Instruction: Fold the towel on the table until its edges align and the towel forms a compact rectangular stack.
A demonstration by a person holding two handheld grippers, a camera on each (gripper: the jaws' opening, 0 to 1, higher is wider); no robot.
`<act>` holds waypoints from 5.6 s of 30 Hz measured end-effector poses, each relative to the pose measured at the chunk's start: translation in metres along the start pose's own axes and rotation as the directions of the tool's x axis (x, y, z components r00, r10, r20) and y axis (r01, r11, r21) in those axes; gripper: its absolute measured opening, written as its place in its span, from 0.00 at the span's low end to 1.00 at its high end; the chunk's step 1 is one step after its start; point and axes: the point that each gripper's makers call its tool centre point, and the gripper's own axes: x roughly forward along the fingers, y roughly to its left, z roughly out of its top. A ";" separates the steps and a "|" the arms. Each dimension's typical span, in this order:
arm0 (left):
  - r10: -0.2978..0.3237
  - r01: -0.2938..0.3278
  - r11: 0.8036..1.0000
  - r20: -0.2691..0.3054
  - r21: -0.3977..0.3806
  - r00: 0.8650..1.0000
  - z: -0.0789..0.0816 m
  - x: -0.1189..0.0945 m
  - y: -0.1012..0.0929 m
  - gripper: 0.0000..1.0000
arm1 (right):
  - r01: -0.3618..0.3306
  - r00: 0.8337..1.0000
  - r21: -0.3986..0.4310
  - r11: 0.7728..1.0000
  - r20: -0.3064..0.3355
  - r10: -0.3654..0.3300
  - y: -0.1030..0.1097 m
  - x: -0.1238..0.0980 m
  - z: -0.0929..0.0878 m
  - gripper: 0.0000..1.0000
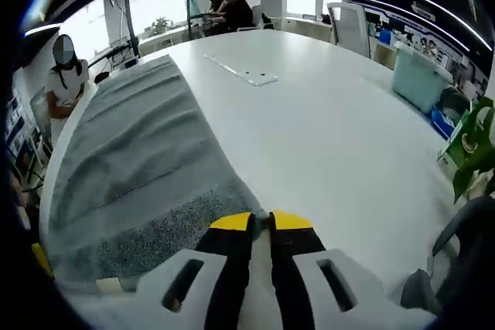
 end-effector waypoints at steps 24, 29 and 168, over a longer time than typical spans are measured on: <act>0.037 0.041 0.982 0.403 -0.184 0.915 0.079 -0.107 0.032 0.04 | -0.036 0.944 0.251 0.967 0.325 -0.049 0.010 -0.060 0.134 0.05; 0.071 0.011 0.986 0.478 -0.166 0.876 0.073 -0.138 0.050 0.04 | -0.089 0.930 0.264 0.960 0.367 -0.015 0.029 -0.045 0.156 0.04; 0.234 0.023 0.915 0.577 -0.402 0.782 -0.124 -0.428 0.253 0.03 | -0.158 0.929 0.348 0.924 0.369 0.020 0.252 0.149 0.398 0.04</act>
